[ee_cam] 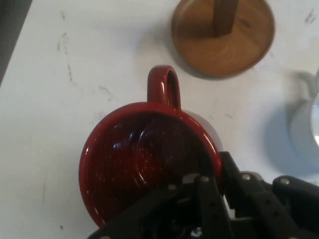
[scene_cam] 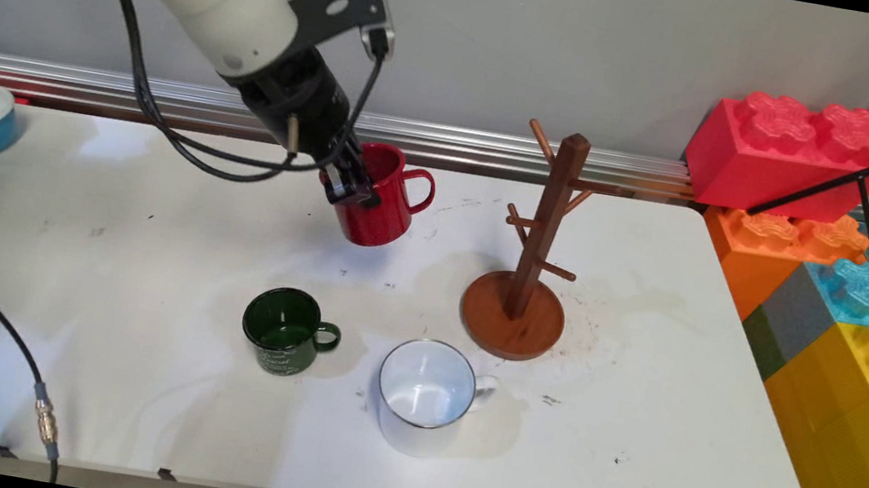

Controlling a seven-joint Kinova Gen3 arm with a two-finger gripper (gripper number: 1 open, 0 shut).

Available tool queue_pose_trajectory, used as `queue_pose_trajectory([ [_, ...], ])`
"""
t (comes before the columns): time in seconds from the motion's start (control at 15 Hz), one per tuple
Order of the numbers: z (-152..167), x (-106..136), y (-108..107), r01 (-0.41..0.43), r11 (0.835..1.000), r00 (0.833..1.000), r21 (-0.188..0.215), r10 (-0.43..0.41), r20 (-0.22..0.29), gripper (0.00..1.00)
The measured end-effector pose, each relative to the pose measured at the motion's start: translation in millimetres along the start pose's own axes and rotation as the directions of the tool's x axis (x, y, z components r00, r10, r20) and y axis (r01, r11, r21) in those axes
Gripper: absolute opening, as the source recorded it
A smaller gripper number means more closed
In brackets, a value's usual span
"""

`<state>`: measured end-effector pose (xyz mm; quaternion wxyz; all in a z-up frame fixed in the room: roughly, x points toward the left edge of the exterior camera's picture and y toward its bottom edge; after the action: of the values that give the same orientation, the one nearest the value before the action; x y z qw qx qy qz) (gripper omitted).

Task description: Place the picked object on the table

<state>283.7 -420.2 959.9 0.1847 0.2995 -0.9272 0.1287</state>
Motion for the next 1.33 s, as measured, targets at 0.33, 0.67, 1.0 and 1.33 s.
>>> queue_pose_trajectory([
  [0.33,43,-6,1,-0.051,0.999,0.998,0.019,0.051,0.03,0.0],
  [0.67,76,-11,1,-0.08,0.996,0.995,0.031,0.078,0.056,0.0],
  [1.0,104,-18,2,-0.099,0.994,0.992,0.04,0.095,0.085,0.0],
  [1.33,120,-24,4,-0.105,0.994,0.989,0.041,0.101,0.104,0.0],
])
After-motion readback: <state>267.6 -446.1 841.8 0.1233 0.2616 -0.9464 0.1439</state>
